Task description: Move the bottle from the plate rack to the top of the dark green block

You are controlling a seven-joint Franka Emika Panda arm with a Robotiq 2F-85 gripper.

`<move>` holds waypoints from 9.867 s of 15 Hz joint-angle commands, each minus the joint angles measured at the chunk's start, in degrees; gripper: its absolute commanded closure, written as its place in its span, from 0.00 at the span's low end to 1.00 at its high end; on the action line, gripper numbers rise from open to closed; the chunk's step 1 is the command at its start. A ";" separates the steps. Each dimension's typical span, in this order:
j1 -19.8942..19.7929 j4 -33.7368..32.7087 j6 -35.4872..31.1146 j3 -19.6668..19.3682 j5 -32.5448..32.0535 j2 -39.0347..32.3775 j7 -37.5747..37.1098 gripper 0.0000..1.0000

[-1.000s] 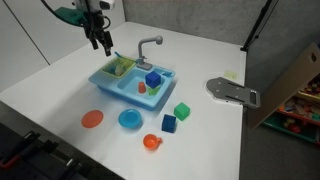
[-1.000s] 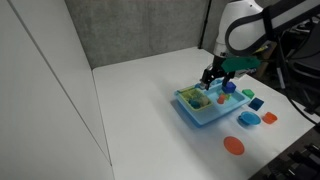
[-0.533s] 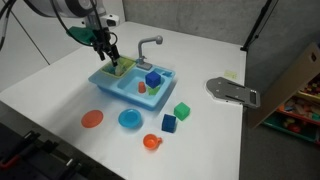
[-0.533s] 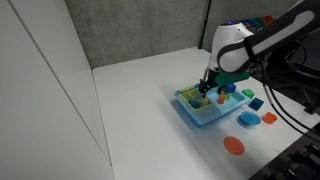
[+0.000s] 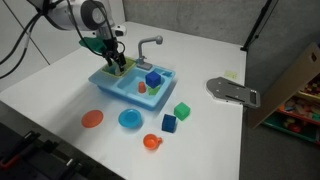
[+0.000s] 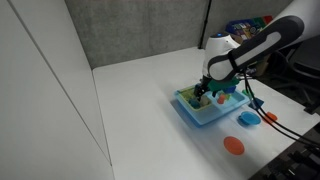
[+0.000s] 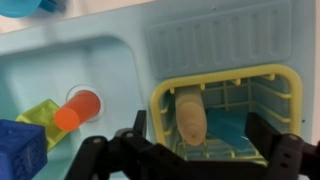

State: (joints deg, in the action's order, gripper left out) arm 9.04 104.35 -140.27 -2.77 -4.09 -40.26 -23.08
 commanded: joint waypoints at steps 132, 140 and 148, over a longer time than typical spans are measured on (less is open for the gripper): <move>-18.57 7.12 23.61 -9.30 4.55 20.57 10.87 0.00; -16.00 5.26 36.28 -5.75 1.46 30.43 18.33 0.00; -14.73 5.07 39.11 -3.15 1.32 38.55 24.23 0.00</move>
State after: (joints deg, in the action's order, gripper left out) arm -5.87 109.46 -102.20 -6.33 -1.87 -4.19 -0.94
